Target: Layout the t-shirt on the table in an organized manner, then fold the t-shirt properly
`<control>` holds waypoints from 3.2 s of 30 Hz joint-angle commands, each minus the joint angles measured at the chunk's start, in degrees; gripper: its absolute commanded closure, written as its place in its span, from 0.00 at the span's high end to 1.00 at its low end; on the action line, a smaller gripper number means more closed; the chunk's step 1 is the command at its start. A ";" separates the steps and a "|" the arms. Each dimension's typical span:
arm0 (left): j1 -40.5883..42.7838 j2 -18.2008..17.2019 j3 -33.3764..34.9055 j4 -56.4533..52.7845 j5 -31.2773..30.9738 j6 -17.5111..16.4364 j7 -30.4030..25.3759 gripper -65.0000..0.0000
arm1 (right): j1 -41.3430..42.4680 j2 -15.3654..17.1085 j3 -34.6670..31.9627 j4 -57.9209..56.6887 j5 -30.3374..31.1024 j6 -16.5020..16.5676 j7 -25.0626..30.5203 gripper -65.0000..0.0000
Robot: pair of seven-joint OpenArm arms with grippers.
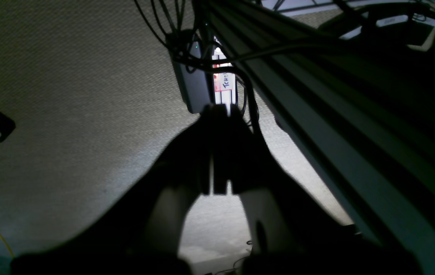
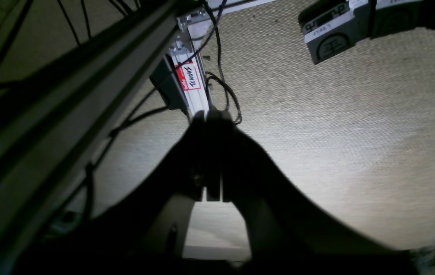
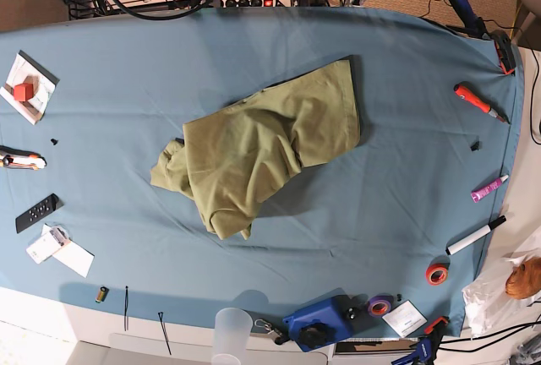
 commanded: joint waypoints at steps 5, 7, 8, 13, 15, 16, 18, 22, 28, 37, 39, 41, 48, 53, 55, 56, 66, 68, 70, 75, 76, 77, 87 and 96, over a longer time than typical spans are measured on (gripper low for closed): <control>-0.15 0.52 -0.07 0.46 -0.44 -0.50 -0.85 0.00 | -0.17 -0.09 -0.09 0.28 -0.98 0.17 -0.07 0.00; -0.13 0.46 -0.07 0.85 -0.44 -0.52 -0.81 0.00 | -0.15 -0.09 -0.09 0.28 -0.98 0.17 -0.07 0.00; -0.13 0.46 -0.07 0.92 -0.44 -0.52 -0.74 0.00 | -0.15 -0.09 -0.09 0.28 -0.98 0.17 -0.07 0.00; -0.13 0.46 -0.07 0.92 -0.44 -0.52 -0.63 0.00 | -0.15 0.09 -0.09 0.28 -0.98 0.17 -0.02 0.00; -0.13 0.46 -0.07 0.92 -0.44 -0.50 -0.63 0.00 | -0.15 0.09 -0.09 0.28 -0.96 0.17 -0.07 0.00; -0.13 0.46 -0.07 0.92 -0.44 -0.50 -0.63 0.00 | -0.15 0.07 -0.09 0.28 -0.96 0.17 -0.07 0.00; -0.13 0.46 -0.07 0.92 -0.44 -0.50 -0.66 0.00 | -0.15 0.09 -0.09 0.28 -0.96 0.17 -0.04 0.00; -0.13 0.48 -0.07 0.92 -0.44 -0.50 -0.63 0.00 | -0.13 0.09 -0.09 0.28 -0.96 0.17 -0.07 0.00; -0.13 0.46 -0.07 0.92 -0.44 -0.52 -0.61 0.00 | -0.13 0.09 -0.09 0.28 -0.96 0.17 -0.02 0.00; -0.15 0.46 -0.07 0.92 -0.46 -0.52 -0.63 0.00 | -0.13 0.07 -0.09 0.28 -0.96 0.17 -0.04 0.00; -0.13 0.46 -0.07 0.92 -0.44 -0.52 -0.63 0.00 | -0.13 0.09 -0.09 0.28 -0.96 0.17 -0.04 0.00; -0.13 0.46 -0.07 0.92 -0.46 -0.52 -0.63 0.00 | -0.13 0.07 -0.09 0.28 -0.96 0.17 -0.02 0.00; -0.13 0.46 -0.07 0.92 -0.46 -0.50 -0.63 0.00 | -0.15 0.09 -0.09 0.28 -0.96 0.17 -0.07 0.00; -0.07 0.26 -0.07 0.92 -0.42 -0.48 -0.63 0.00 | -0.15 0.83 -0.09 0.28 -0.94 0.20 -3.34 0.00; 0.17 0.15 -0.07 0.94 -0.42 -0.48 -0.66 0.00 | -0.17 1.44 -0.09 0.28 -0.96 0.20 -4.68 0.00; 0.39 0.09 -0.07 0.94 -0.42 -0.46 -0.74 0.00 | -0.17 2.03 -0.09 0.28 -0.96 0.20 -5.01 0.00; 6.01 -1.42 -0.07 3.48 -0.44 8.33 -2.34 0.00 | -2.38 8.09 -0.09 0.35 -0.96 0.22 -5.09 0.00; 7.87 -1.86 -0.07 5.51 -0.46 8.57 -2.32 0.00 | -3.58 8.90 -0.09 0.39 -0.96 0.22 -5.01 0.00; 9.88 -2.27 -0.07 7.82 -0.50 8.55 -2.34 0.00 | -4.94 9.68 -0.09 1.18 -0.96 0.22 -4.87 0.00; 15.02 -3.48 -0.07 14.86 -5.09 8.55 -2.32 0.00 | -10.54 12.37 -0.09 8.52 -1.46 0.22 -4.79 0.00; 16.02 -3.87 -0.07 16.44 -5.86 8.57 -2.29 0.00 | -11.78 12.94 -0.09 10.62 -2.27 0.22 -4.76 0.00; 16.98 -4.22 -0.07 18.05 -6.38 8.55 -2.27 0.00 | -13.07 13.57 -0.09 12.83 -3.26 0.22 -4.76 0.00; 29.14 -7.85 -0.07 36.57 -10.60 8.41 -0.22 0.00 | -26.38 20.20 -0.09 36.92 -6.78 0.11 -6.62 0.00; 44.06 -11.67 -0.11 54.93 -10.67 8.37 -0.22 0.00 | -39.80 25.03 3.89 56.54 -10.49 -4.31 -8.26 0.00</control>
